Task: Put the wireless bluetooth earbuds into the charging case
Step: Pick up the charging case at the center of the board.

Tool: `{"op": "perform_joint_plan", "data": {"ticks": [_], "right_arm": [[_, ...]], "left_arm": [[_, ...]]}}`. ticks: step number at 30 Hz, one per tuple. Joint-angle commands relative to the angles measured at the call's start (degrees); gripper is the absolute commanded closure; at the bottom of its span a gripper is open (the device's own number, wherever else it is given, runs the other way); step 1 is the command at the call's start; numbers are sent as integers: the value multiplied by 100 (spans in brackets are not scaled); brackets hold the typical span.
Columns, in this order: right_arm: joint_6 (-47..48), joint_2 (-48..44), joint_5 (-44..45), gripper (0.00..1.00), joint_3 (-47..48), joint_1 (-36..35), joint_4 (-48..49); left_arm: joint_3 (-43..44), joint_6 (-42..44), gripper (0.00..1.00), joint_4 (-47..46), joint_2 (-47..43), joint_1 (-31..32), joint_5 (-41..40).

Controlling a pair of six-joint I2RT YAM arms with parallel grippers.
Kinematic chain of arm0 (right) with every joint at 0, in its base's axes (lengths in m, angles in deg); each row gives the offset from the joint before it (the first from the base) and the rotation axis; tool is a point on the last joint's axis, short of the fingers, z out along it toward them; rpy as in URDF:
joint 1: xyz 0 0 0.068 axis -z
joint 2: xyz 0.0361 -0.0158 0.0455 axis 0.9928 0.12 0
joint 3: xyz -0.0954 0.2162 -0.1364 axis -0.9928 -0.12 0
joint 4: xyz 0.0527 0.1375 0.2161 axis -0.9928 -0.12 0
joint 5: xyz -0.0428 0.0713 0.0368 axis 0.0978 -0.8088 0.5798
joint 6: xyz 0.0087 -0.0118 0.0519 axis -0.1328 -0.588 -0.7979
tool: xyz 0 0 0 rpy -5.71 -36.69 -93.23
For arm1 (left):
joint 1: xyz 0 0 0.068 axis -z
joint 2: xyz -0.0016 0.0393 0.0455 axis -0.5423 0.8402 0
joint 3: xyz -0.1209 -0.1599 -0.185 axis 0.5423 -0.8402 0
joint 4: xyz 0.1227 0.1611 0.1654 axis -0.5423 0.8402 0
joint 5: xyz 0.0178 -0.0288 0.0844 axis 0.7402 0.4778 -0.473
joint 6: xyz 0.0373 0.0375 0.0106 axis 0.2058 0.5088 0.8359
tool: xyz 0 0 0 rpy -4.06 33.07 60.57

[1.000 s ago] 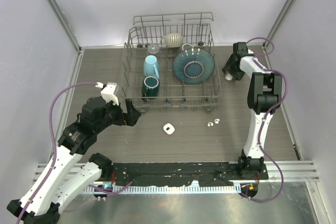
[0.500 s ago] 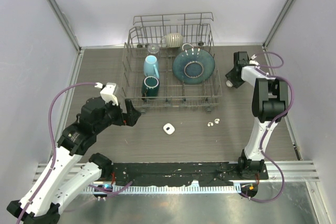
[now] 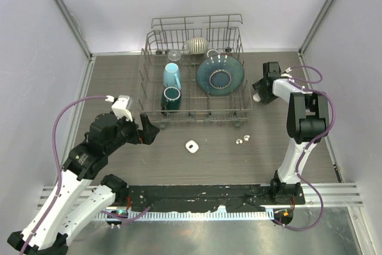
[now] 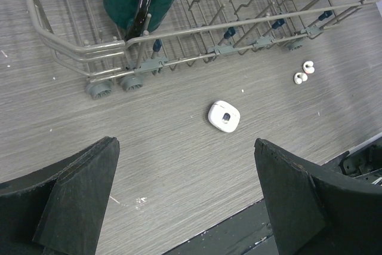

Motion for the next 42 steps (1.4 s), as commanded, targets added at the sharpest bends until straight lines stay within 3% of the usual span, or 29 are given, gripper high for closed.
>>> {"op": "perform_joint_plan", "data": {"ticks": [1, 8, 16, 20, 24, 29, 31, 32, 38, 42], "right_arm": [[178, 244, -237, 35, 84, 23, -153], [460, 394, -413, 37, 259, 312, -258], [627, 446, -685, 50, 198, 400, -153], [724, 482, -817, 48, 189, 400, -91], [882, 464, -782, 39, 198, 400, -100], [1005, 490, -826, 39, 250, 400, -143], [1014, 534, -879, 48, 251, 400, -144], [1023, 543, -931, 60, 242, 400, -135], [953, 193, -976, 93, 14, 418, -30], [786, -440, -1116, 99, -337, 611, 110]], "left_arm": [[-3, -10, 0, -216, 8, -23, -18], [-3, 17, 0, -233, 44, -14, 79], [-29, 8, 0, -409, -62, -23, 351], [-38, -27, 0, -418, -106, -23, 307], [-55, -53, 0, -365, -97, -23, 298], [-90, -71, 0, -356, -44, -14, 273], [-90, -71, 0, -330, -1, -23, 272], [-82, -71, 0, -312, 8, -14, 246], [76, -238, 0, -312, 61, -23, 263], [234, -615, 0, -374, 79, -23, -94]]}}
